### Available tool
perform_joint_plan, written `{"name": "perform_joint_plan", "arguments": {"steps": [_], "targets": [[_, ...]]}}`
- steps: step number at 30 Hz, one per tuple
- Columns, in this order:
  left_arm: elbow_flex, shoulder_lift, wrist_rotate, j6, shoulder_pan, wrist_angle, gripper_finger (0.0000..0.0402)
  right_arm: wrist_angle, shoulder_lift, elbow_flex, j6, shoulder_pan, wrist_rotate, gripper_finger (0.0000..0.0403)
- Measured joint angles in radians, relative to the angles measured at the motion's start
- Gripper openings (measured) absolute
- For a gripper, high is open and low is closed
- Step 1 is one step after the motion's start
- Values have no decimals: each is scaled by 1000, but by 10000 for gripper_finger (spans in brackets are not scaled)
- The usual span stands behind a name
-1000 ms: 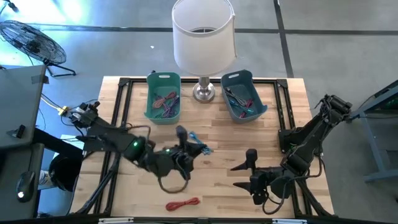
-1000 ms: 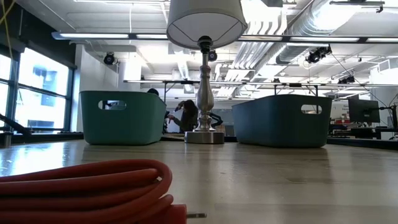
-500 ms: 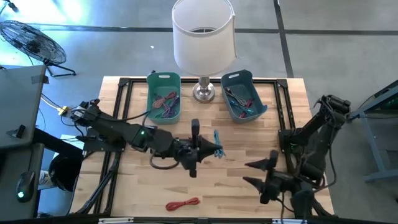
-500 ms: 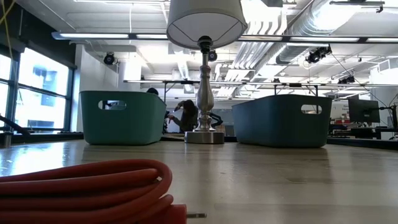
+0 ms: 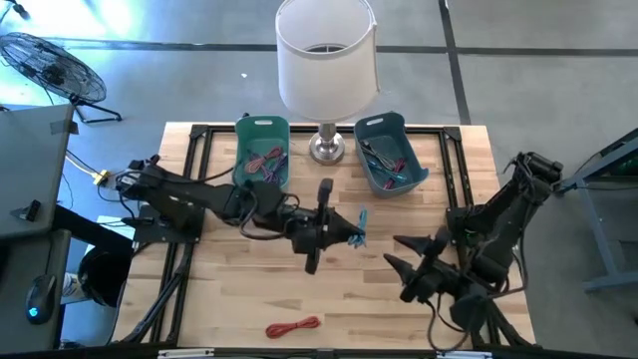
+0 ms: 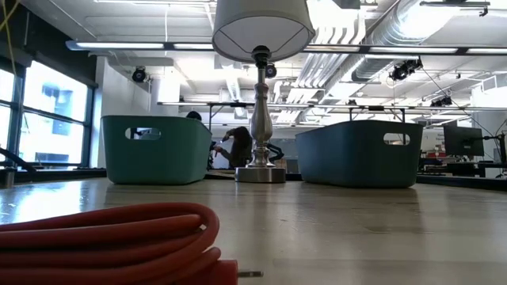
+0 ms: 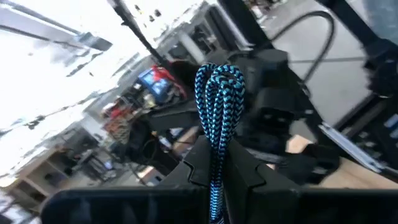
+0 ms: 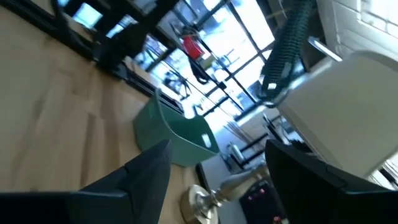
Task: Pick & Place USB Port
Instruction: Put the blue patterned charger cable into the blue bin
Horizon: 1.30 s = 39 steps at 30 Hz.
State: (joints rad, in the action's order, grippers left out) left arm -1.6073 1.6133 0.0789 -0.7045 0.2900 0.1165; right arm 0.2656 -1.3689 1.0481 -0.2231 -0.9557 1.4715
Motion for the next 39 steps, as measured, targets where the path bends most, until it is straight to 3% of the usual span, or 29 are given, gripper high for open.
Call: {"name": "perform_joint_plan", "arguments": {"steps": [6,14,28,39], "targets": [[1,18,-9,25,-25,-20,21,-58,0,0,-76,32,11,252],[1,38,-22,22,-43,-19,22,-251,1,0,-250,63,-147,252],[1,45,-67,50,-41,-12,38,-477,1,0,-534,160,-208,252],[1,45,-131,55,-41,-18,39,-482,1,0,-553,243,-301,252]]}}
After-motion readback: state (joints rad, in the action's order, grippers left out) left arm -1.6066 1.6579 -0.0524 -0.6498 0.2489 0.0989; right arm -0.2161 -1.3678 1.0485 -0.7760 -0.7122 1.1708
